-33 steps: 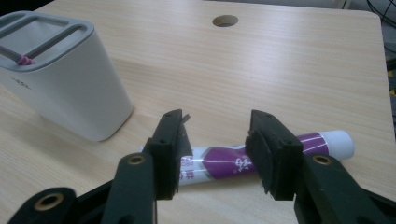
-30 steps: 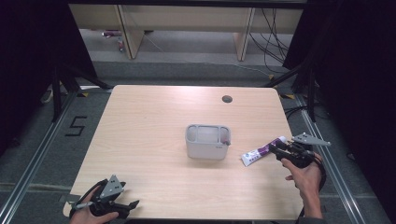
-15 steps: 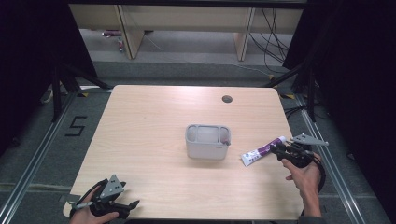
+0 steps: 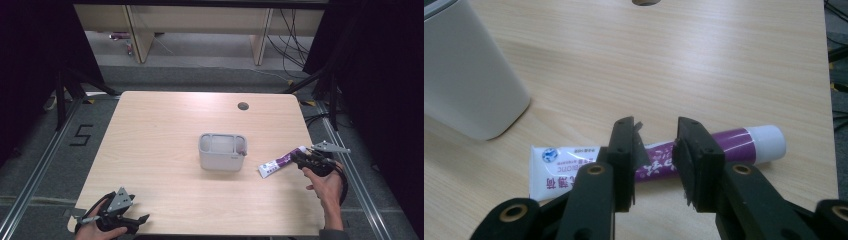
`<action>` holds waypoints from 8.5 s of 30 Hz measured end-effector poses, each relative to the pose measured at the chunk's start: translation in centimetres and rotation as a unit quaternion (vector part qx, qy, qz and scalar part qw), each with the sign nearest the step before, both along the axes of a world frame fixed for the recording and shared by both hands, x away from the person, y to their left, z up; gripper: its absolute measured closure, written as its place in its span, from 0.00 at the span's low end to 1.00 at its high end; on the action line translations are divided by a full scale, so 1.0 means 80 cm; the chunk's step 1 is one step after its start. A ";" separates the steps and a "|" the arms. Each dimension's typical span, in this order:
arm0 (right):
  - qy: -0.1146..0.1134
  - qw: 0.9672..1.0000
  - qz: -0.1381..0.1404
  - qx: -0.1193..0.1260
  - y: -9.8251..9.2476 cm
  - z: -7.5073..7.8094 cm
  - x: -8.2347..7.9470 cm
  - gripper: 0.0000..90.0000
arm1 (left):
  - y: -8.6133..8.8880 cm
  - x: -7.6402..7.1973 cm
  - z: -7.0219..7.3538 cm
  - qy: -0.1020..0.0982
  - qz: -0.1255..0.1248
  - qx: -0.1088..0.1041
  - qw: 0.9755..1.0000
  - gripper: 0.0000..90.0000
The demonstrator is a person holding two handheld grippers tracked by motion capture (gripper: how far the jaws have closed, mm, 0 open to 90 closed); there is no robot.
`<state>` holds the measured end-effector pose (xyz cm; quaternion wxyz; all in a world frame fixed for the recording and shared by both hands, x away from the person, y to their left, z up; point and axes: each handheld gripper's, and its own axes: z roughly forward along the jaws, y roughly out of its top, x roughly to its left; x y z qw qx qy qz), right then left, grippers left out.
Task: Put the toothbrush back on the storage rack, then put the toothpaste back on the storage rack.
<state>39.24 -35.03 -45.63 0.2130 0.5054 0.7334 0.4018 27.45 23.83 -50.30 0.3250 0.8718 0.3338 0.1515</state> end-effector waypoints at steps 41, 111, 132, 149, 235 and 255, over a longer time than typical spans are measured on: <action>0.019 0.999 -0.024 0.013 -0.009 -0.005 0.038 0.78 | -0.002 0.002 -0.001 0.003 -0.004 0.004 1.000 0.20; 0.116 0.990 -0.015 -0.080 -0.024 -0.027 0.024 1.00 | -0.002 0.003 -0.006 0.012 -0.001 0.011 1.000 0.20; 0.168 0.982 0.025 -0.087 -0.020 -0.026 -0.019 1.00 | -0.002 0.002 -0.006 0.004 -0.003 0.013 1.000 0.20; 0.195 0.978 0.031 -0.067 -0.006 -0.024 -0.067 1.00 | -0.002 0.002 -0.005 0.003 -0.004 0.010 1.000 0.20; 0.282 0.932 0.074 -0.213 0.102 -0.023 -0.082 0.61 | -0.001 0.000 -0.005 -0.001 0.002 0.002 1.000 0.20; 0.331 0.919 0.086 -0.194 0.093 -0.011 -0.052 0.77 | 0.000 0.001 -0.004 -0.001 -0.004 0.012 1.000 0.20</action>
